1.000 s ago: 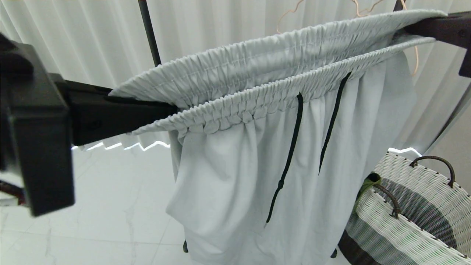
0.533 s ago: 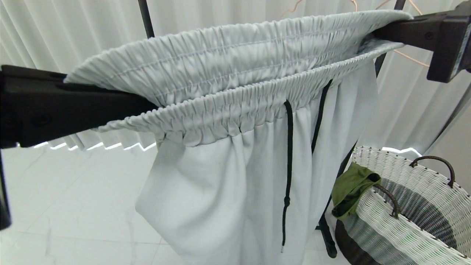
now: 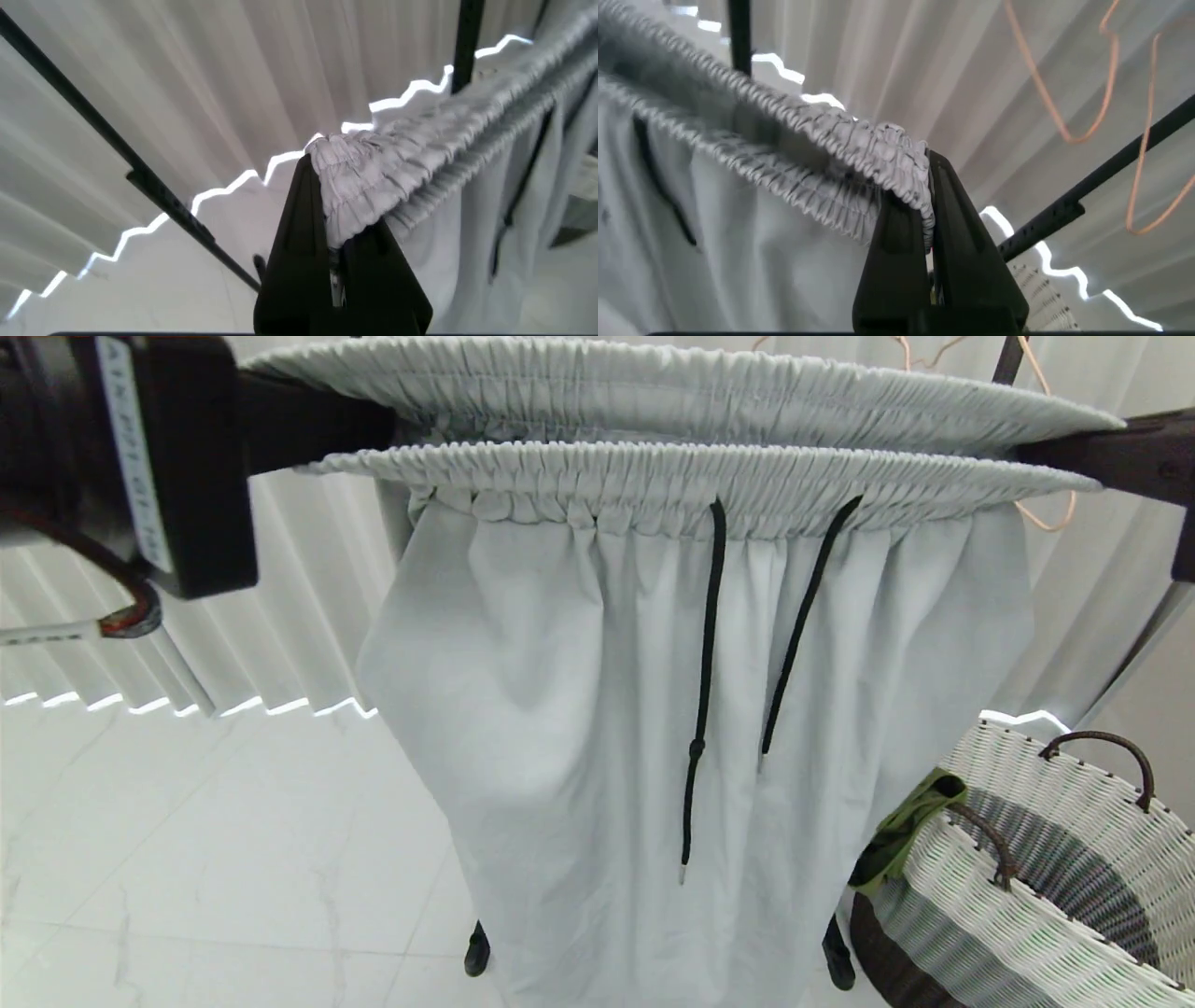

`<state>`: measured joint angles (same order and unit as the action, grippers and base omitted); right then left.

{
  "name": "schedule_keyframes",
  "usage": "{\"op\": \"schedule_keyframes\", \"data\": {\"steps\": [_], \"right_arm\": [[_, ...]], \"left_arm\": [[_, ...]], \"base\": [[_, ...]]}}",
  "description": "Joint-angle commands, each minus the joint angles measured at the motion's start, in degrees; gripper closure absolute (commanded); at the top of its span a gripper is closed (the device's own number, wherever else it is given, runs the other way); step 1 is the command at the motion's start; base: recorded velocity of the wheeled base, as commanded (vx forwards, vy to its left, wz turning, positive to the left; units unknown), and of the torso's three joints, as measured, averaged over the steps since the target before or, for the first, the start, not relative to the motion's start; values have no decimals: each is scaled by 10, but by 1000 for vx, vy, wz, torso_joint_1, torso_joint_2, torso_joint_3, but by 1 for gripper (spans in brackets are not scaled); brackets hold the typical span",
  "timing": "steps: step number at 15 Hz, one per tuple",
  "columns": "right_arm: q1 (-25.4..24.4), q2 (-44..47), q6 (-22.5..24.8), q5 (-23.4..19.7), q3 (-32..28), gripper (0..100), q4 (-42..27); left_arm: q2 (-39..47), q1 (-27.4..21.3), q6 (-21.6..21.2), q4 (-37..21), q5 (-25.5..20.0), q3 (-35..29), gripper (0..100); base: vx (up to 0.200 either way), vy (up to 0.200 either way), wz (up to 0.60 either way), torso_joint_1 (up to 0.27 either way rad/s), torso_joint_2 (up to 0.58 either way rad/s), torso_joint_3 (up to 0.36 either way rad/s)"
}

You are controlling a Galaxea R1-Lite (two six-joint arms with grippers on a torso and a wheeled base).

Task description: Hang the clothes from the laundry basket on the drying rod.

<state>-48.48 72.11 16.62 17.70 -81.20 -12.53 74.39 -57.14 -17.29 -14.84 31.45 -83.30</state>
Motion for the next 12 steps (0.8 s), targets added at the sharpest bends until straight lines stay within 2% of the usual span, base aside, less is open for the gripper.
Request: {"op": "schedule_keyframes", "data": {"steps": [1, 3, 12], "right_arm": [[-18, -27, 11, 1, 16, 100, -8], [-20, -21, 19, 1, 11, 100, -7], [-20, -29, 25, 1, 14, 100, -7]], "left_arm": [[30, 4, -8, 33, 5, 17, 100], [42, 5, -13, 72, 5, 16, 100], [41, 14, -9, 78, 5, 18, 100]], "base": [[0, 0, 0, 0, 0, 0], [0, 0, 0, 0, 0, 0], [0, 0, 0, 0, 0, 0]]}}
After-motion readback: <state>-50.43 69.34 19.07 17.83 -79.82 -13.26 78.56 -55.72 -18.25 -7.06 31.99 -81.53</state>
